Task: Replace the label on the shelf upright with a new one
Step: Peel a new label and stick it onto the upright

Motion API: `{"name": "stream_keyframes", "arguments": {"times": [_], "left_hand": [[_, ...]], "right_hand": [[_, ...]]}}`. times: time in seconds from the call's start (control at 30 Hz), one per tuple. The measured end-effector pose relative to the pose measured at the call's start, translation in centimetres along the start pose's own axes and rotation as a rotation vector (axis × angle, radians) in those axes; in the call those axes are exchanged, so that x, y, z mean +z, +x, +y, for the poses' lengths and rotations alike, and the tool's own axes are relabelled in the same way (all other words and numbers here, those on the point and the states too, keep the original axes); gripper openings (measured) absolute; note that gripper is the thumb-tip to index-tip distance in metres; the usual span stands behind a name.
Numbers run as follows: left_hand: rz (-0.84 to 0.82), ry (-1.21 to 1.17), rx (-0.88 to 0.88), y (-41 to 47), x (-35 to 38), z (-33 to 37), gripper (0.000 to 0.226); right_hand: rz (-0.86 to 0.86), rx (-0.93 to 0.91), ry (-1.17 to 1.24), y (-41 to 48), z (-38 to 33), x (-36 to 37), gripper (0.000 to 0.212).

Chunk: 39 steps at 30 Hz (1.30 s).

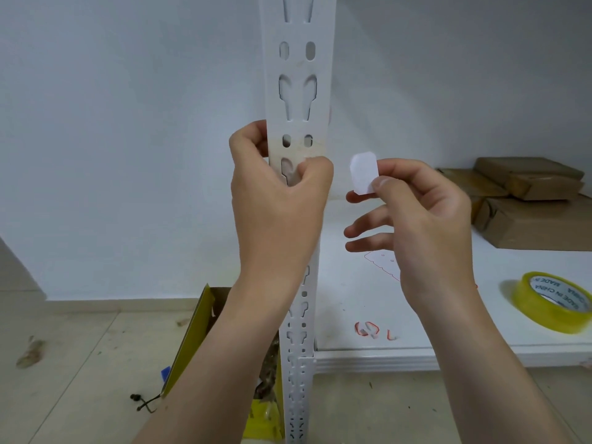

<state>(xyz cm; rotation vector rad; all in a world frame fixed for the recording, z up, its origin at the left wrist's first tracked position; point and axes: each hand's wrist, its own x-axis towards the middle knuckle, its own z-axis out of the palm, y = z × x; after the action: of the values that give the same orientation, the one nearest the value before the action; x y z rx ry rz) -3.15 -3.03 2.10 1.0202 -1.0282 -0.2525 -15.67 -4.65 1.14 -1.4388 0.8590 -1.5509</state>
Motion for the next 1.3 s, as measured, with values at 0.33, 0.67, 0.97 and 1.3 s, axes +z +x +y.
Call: {"name": "stream_keyframes", "arguments": {"times": [0.33, 0.67, 0.97, 1.3], "left_hand": [[-0.053, -0.175, -0.030, 0.0, -1.0, -1.3, 0.042], [-0.050, -0.261, -0.209, 1.2, -0.6, -1.2, 0.042], [-0.105, -0.290, -0.091, 0.8, -2.1, -2.0, 0.050], [-0.123, -0.117, 0.111, 0.7, -3.5, -3.0, 0.047]], "right_hand": [[-0.006, 0.005, 0.015, -0.1, 0.0, -0.1, 0.021], [-0.003, 0.006, 0.007, -0.2, 0.0, -0.1, 0.025], [-0.001, 0.019, 0.005, -0.1, 0.1, -0.2, 0.022], [-0.014, 0.027, 0.039, -0.5, 0.2, 0.5, 0.023]]}}
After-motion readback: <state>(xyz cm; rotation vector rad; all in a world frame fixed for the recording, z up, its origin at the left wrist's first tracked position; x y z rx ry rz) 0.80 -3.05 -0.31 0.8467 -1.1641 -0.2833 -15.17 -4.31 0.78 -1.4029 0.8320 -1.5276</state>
